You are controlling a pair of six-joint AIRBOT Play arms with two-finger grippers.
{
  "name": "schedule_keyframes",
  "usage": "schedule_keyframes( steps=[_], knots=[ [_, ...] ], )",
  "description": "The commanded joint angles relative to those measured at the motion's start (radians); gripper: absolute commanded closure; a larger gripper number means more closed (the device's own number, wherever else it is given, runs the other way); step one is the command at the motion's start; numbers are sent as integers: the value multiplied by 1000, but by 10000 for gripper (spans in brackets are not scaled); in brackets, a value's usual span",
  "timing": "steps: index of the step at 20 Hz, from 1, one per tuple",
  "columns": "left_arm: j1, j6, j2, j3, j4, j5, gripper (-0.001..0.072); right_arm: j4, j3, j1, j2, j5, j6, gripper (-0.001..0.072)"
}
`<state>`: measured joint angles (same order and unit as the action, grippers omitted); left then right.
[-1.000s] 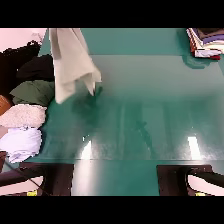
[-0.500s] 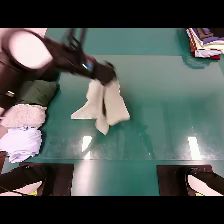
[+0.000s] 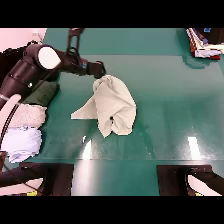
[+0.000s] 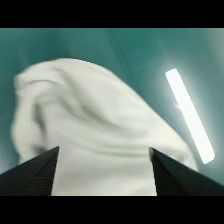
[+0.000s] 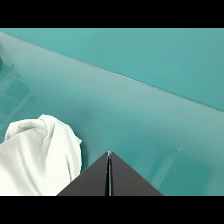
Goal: Fold the shirts.
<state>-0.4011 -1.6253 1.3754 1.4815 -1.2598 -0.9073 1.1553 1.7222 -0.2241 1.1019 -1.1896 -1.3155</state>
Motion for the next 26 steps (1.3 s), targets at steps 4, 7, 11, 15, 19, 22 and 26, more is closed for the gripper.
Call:
schedule_keyframes(
  steps=[4, 7, 11, 15, 19, 22, 26],
  knots=[
    [165, 152, 254, -2, 224, 14, 44, -2, -2, 0, 59, -103, -1, 694],
    [158, 186, 341, 32, 254, 17, 45, -1, -3, 0, 116, -187, -2, 694],
    [158, 193, 354, 68, 253, 66, 580, -2, -10, 0, 216, -306, -39, 694],
    [169, 194, 351, 196, 188, -14, 685, -15, -250, -1, 242, -286, -56, 694],
    [173, 194, 351, 276, 179, -73, 685, -224, -611, -19, 248, -168, -39, 180],
    [173, 194, 351, 274, 178, -80, 685, -375, -780, -110, 285, -56, 78, 182],
    [173, 194, 351, 274, 175, -108, 684, -434, -806, -252, 363, 76, 136, 182]
  ],
)
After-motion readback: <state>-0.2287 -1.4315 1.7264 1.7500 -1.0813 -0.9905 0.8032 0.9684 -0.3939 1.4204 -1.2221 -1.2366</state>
